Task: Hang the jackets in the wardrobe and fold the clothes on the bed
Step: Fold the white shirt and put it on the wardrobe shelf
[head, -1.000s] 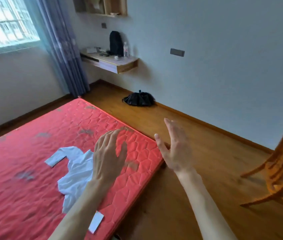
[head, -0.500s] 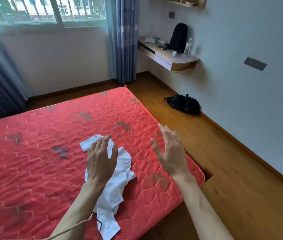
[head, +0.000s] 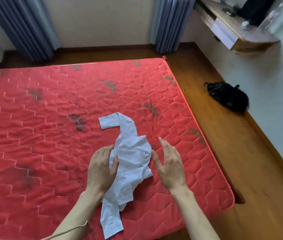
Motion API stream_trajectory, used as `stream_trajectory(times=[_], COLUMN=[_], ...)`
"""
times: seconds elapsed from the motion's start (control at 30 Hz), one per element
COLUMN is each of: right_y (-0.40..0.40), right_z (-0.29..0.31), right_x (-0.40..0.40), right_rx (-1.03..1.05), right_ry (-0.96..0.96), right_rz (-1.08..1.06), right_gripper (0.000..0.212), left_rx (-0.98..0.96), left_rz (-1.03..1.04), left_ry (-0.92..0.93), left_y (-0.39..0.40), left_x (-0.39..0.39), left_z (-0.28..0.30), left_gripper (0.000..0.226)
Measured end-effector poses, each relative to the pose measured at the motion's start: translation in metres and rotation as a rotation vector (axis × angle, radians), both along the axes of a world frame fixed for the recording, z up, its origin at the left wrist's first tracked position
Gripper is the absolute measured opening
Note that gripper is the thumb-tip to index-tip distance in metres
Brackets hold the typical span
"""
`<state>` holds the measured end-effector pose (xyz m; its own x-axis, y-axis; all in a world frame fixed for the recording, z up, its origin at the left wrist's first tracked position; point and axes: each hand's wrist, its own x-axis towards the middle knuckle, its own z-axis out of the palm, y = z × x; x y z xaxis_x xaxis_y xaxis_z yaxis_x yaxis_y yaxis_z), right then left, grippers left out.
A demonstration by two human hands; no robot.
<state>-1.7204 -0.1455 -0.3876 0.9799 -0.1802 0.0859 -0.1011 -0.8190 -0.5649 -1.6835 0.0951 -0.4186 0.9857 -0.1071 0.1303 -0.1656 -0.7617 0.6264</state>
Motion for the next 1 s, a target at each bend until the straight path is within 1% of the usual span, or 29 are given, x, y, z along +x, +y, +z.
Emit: stream_trajectory(times=[0.2,0.33,0.43,0.47,0.53,0.6,0.63,0.7,0.77,0.8,0.87,0.93,0.97,1.0], right_y=[-0.002,0.011,0.026,0.03,0.036,0.039,0.039,0.038,0.037,0.036,0.033,0.032,0.031,0.03], right_z=[-0.115,-0.201,-0.268,-0.289,-0.329,-0.363,-0.378,-0.403,-0.418,-0.421,-0.421,-0.411,-0.405,-0.396], right_x=[0.045,0.065,0.068,0.068,0.062,0.057,0.054,0.045,0.035,0.032,0.028,0.027,0.029,0.031], right_rx=[0.042,0.04,0.018,0.008,-0.023,-0.067,-0.089,-0.162,-0.246,-0.274,-0.291,-0.237,-0.196,-0.157], right_ry=[0.115,0.209,0.279,0.295,0.355,0.439,0.466,0.466,0.438,0.431,0.418,0.383,0.354,0.323], right_rz=[0.117,0.205,0.287,0.313,0.372,0.412,0.421,0.449,0.492,0.499,0.478,0.419,0.395,0.38], right_gripper=[0.055,0.055,0.058,0.056,0.052,0.05,0.049,0.048,0.046,0.043,0.036,0.033,0.032,0.032], left_rx=[-0.026,-0.009,0.031,0.033,0.024,0.029,0.052,0.109,0.093,0.055,-0.045,-0.137,-0.212,-0.291], left_rz=[0.166,0.235,0.23,0.226,0.194,0.099,0.027,-0.072,-0.054,-0.019,0.049,0.124,0.173,0.229], left_ry=[0.177,0.269,0.349,0.399,0.56,0.71,0.744,0.764,0.734,0.732,0.738,0.727,0.728,0.718], left_y=[0.01,0.018,0.023,0.022,0.022,0.023,0.023,0.023,0.025,0.025,0.029,0.032,0.033,0.032], left_x=[0.012,0.01,0.002,-0.001,-0.006,-0.011,-0.015,-0.022,-0.029,-0.03,-0.032,-0.029,-0.025,-0.021], left_z=[-0.118,-0.195,-0.243,-0.257,-0.284,-0.312,-0.324,-0.344,-0.355,-0.355,-0.351,-0.338,-0.328,-0.317], left_gripper=[0.051,0.038,0.044,0.05,0.064,0.065,0.063,0.06,0.049,0.042,0.034,0.026,0.021,0.023])
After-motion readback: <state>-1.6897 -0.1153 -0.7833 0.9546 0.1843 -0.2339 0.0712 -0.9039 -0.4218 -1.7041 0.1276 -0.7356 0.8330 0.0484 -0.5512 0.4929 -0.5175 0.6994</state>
